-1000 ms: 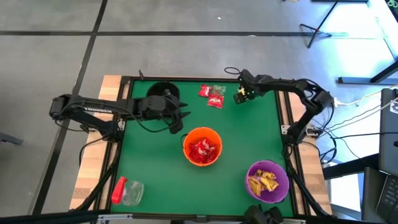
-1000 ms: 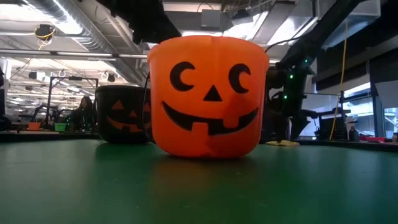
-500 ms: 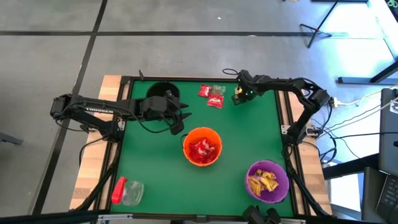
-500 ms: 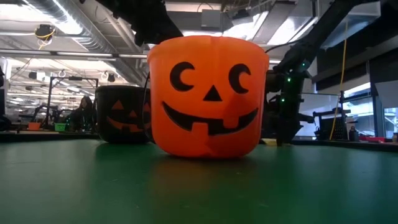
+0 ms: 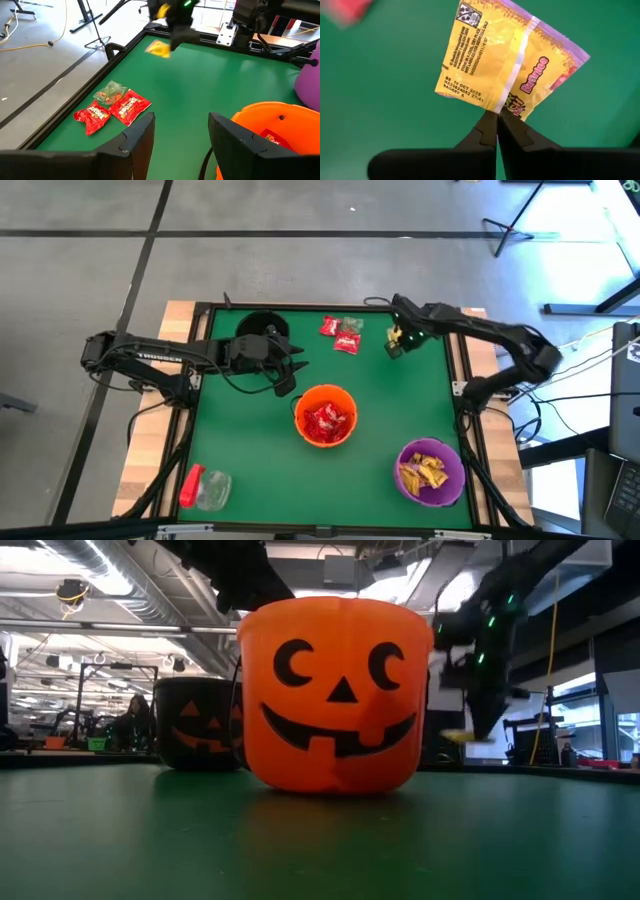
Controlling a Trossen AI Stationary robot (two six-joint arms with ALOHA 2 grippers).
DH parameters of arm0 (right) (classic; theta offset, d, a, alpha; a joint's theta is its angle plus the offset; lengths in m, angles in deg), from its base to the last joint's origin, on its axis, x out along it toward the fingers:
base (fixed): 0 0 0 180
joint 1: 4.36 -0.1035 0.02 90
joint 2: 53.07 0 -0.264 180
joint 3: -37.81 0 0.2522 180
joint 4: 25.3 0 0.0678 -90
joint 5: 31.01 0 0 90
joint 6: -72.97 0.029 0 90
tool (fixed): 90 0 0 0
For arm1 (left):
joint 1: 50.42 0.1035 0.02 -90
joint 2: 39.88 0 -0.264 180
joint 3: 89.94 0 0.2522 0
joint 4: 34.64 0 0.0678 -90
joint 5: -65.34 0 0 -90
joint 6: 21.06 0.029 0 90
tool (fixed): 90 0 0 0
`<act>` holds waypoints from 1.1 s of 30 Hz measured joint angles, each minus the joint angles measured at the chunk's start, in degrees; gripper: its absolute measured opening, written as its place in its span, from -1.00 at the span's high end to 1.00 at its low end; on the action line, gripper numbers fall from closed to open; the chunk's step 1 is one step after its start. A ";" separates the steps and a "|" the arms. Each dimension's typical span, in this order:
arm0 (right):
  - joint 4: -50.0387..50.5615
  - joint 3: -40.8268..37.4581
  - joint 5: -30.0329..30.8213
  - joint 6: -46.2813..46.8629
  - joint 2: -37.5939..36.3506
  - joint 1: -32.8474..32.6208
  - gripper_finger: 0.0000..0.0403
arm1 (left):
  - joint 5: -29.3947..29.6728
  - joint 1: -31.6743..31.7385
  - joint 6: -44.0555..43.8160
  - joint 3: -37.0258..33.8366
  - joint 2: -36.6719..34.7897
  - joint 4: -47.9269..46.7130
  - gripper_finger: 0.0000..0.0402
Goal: Sort candy
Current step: Put the yellow candy into the purple bin
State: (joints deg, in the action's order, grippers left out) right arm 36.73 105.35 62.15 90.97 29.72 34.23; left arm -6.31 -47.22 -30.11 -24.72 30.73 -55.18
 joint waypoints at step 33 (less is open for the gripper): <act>3.69 0.11 -0.30 55.80 -19.25 -92.95 0.95 | 0.70 0.00 -3.03 0.01 0.00 0.20 0.13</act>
State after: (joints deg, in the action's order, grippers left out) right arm 40.41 105.46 61.85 146.77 10.47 -58.72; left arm -5.61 -47.22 -33.14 -24.71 30.73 -54.99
